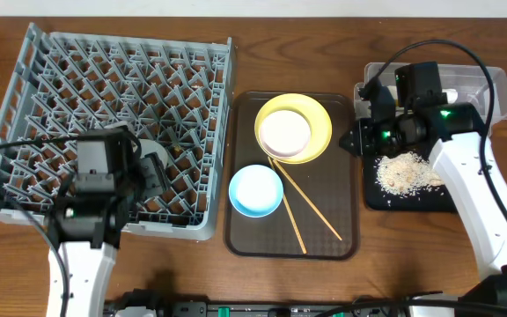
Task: Sort waste into correct bins and load items into the dishwasher
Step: 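Lower the white cup into the dish rack with the left gripper and release, then reach the left gripper to the light-blue bowl and grasp it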
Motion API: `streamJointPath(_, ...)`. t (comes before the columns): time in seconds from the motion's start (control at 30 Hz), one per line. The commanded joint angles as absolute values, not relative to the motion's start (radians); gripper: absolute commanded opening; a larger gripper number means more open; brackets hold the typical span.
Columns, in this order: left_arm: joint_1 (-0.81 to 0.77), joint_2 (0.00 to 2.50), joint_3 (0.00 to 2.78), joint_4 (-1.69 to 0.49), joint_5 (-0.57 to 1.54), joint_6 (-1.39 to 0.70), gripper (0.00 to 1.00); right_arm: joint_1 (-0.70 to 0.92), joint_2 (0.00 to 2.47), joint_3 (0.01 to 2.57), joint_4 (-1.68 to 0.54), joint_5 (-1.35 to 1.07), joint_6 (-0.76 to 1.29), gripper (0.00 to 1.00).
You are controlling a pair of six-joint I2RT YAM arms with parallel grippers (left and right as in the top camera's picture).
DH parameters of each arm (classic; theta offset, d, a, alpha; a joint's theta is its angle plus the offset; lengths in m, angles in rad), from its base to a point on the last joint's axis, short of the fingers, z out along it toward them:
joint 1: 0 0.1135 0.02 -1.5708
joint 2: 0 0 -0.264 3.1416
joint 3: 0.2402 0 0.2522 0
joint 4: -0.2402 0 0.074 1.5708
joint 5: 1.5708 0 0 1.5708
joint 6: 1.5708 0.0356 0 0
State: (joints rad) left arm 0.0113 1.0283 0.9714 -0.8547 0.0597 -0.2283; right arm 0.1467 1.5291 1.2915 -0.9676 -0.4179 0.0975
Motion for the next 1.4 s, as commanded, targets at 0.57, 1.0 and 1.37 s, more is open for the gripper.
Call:
streamJointPath(0.57,0.135,1.237,0.986,-0.888,0.048,-0.223,0.35,0.136,1.504,1.31,-0.981,-0.389,0.069,0.3)
streamJointPath(1.0,0.136,1.304,0.996,-0.718,0.047,-0.211,0.94,0.136,1.503,1.31,-0.988,-0.389,0.069,0.35)
streamJointPath(1.37,0.088,1.213,1.093,-0.763,0.15,-0.213,0.95,0.06,1.426,1.31,-0.988,-0.26,0.11,0.44)
